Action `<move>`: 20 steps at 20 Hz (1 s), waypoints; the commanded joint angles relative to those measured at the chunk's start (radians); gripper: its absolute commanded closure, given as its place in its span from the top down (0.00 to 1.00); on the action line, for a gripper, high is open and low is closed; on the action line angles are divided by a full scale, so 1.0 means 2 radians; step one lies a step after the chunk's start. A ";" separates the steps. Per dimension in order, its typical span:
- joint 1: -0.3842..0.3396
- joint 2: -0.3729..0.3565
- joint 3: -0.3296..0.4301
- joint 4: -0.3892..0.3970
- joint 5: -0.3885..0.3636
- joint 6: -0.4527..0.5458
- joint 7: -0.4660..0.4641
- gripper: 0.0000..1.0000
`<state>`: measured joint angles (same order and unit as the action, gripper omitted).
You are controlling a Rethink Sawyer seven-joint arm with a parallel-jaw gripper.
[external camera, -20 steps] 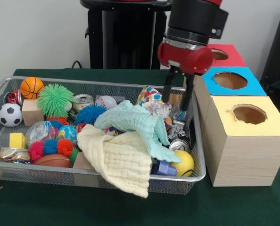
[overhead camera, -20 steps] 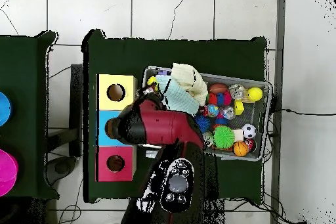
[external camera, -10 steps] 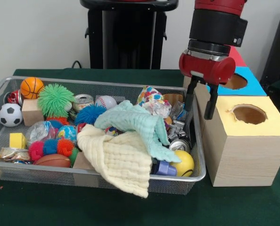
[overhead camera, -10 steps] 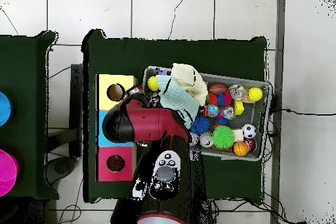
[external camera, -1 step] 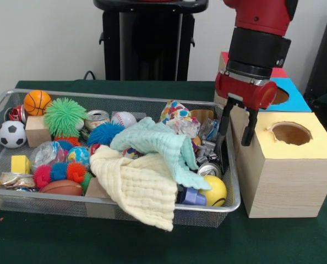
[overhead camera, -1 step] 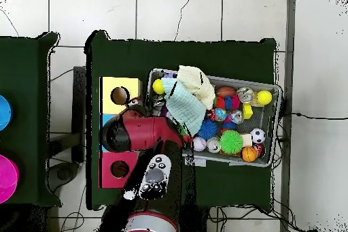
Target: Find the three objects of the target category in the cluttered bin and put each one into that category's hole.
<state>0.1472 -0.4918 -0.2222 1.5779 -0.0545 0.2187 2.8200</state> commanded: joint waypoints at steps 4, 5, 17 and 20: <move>0.000 0.078 -0.017 0.003 -0.006 -0.015 0.034 1.00; 0.004 0.080 -0.024 0.003 -0.007 -0.014 0.035 1.00; 0.012 0.109 -0.059 0.004 -0.001 -0.040 0.038 1.00; -0.008 0.108 -0.043 0.015 -0.010 -0.052 0.026 1.00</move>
<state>0.1814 -0.3381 -0.3626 1.5770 -0.0538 0.1770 2.8203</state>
